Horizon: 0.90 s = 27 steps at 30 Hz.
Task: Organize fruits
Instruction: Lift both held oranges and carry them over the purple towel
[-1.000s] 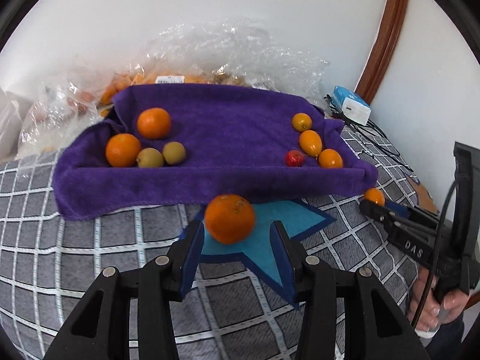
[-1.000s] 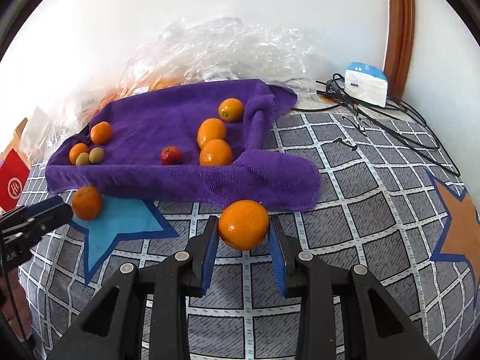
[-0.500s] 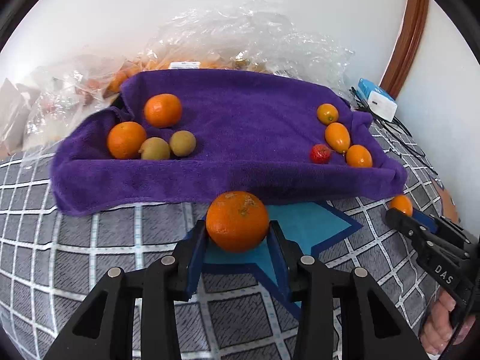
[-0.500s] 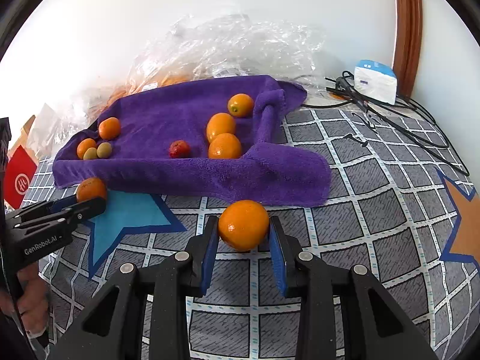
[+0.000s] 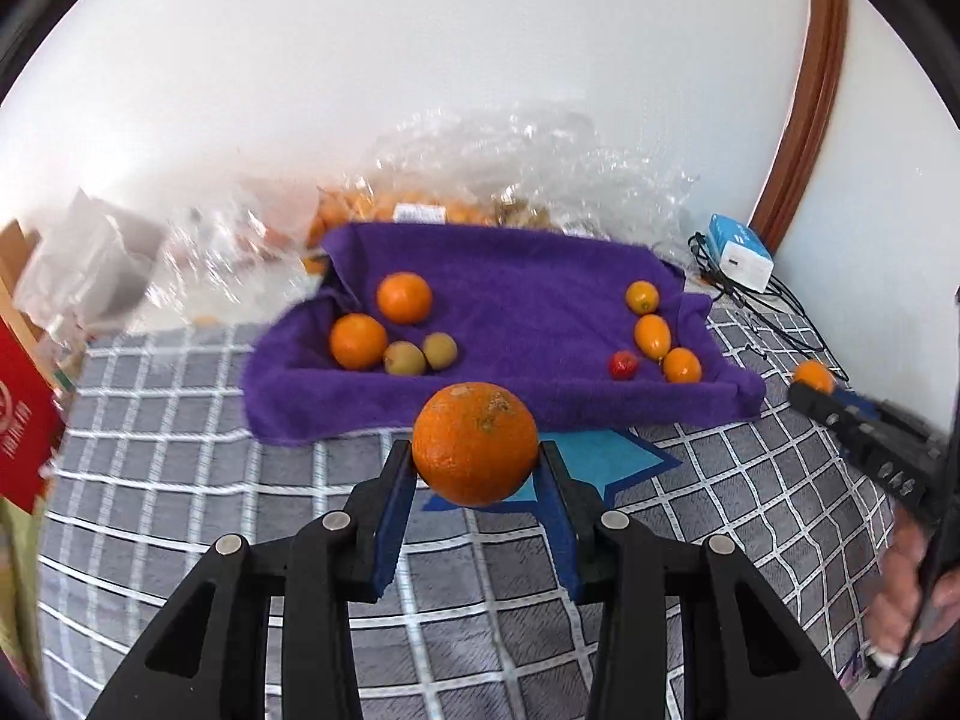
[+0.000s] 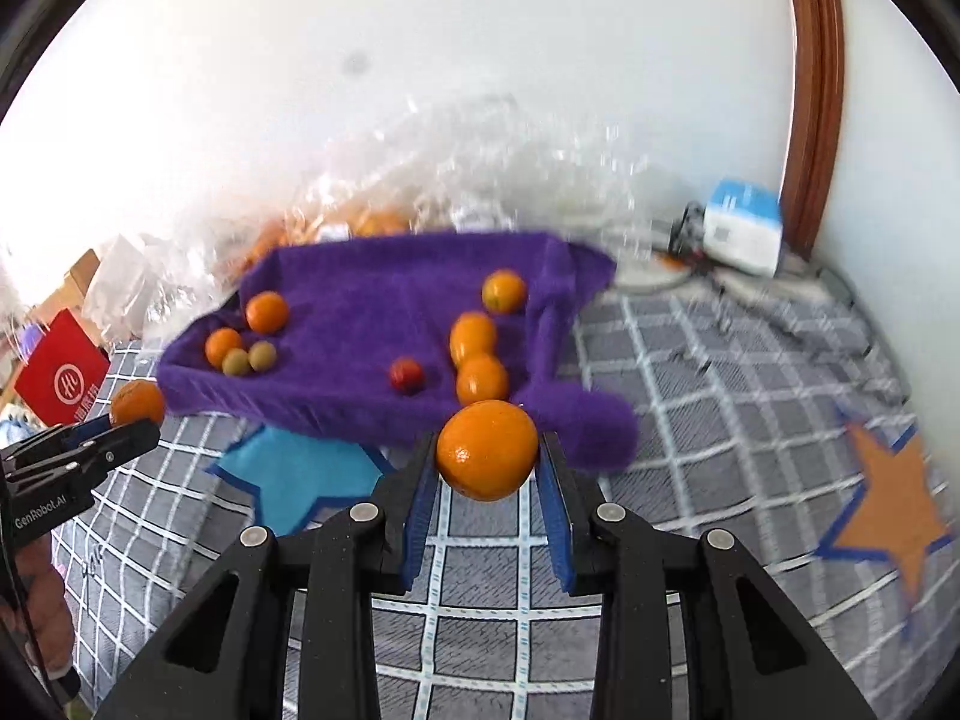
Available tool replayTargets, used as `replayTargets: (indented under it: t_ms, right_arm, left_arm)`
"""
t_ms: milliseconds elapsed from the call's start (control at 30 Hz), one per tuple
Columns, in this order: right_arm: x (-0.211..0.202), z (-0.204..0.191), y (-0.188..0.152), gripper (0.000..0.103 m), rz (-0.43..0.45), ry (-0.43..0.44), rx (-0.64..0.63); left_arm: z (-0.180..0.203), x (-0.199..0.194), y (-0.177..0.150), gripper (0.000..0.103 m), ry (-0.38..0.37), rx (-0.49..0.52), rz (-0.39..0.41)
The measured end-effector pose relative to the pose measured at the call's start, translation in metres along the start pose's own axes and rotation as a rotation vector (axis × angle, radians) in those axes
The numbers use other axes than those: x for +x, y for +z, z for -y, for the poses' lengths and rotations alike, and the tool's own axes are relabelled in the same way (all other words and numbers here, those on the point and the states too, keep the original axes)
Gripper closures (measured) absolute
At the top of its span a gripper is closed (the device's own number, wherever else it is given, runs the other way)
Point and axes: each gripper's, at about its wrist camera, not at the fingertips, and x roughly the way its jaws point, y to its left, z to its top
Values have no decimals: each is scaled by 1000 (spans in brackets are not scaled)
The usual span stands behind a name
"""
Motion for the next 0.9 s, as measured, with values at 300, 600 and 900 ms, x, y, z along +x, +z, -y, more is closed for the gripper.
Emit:
replayTargets:
  t_ms: [300,600,900]
  right_arm:
    - [-47,-15,15,70,26,8,-62]
    - [-71,-20,8,70,39,-14,-105]
    - [-78,-20,11,70,56,-36,-131]
  left_arm:
    - [-11,-52,16,65,0,-35,70]
    - [-22,-72,12,65,14,-54,87]
    - [-27,-68,24,65,-1,-56,111]
